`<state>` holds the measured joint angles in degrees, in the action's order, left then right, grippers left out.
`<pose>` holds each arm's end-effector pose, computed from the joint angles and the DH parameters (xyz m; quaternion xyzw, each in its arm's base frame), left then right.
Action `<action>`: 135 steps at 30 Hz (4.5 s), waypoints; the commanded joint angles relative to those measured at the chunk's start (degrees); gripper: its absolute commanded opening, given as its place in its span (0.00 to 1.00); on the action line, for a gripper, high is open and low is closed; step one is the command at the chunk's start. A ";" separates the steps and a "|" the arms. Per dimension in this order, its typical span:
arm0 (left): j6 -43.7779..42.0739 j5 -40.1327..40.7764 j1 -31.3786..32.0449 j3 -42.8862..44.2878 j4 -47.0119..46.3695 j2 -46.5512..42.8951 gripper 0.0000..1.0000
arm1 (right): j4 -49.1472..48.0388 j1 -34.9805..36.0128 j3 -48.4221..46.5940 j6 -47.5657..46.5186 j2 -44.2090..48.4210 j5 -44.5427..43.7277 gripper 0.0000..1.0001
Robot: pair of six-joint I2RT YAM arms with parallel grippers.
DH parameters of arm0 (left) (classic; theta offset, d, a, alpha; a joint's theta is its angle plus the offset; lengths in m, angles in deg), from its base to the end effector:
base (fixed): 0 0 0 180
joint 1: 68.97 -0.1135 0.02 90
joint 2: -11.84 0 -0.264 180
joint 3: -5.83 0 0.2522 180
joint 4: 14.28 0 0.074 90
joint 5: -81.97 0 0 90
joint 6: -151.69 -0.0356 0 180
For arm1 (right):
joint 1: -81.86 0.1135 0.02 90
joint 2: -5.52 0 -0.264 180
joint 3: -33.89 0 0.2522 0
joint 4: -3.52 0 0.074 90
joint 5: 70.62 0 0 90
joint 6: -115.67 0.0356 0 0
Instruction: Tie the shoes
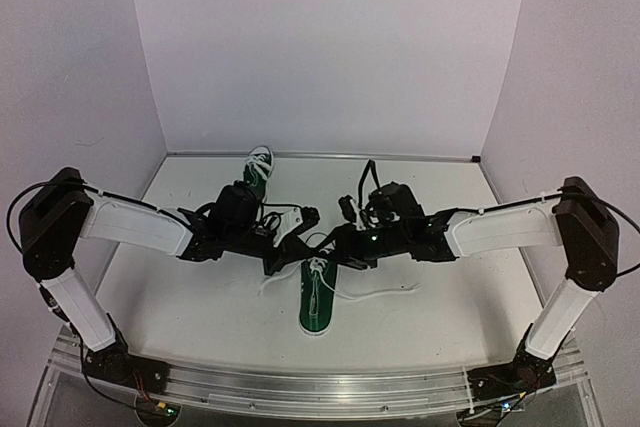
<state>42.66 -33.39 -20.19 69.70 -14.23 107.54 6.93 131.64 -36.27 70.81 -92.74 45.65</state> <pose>0.2196 -0.2738 0.1871 0.5642 0.6483 -0.3071 0.4087 0.2273 0.2932 0.2006 -0.1453 0.8445 0.4846 0.1756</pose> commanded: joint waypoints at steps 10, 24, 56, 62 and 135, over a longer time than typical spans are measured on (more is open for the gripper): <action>-0.92 0.48 0.95 1.83 -1.96 1.14 0.00 | -4.41 -0.30 -1.02 2.12 -1.36 1.52 0.32; -0.66 1.81 1.15 1.70 -1.35 0.50 0.07 | -4.41 -0.68 -0.73 2.14 -2.20 1.73 0.00; -1.10 3.60 0.97 4.73 3.96 4.78 0.17 | -4.59 -1.42 0.42 2.05 -0.18 1.69 0.00; -1.43 3.90 0.99 4.49 4.07 4.02 0.00 | -4.58 -1.41 0.59 2.26 -0.16 1.61 0.03; -0.28 3.20 1.30 1.25 2.76 -1.74 0.51 | -2.48 -1.47 0.96 -1.77 2.54 -0.25 0.00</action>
<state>40.99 -28.21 -18.66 71.40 -8.13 105.57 5.33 130.37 -35.96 71.28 -94.27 47.64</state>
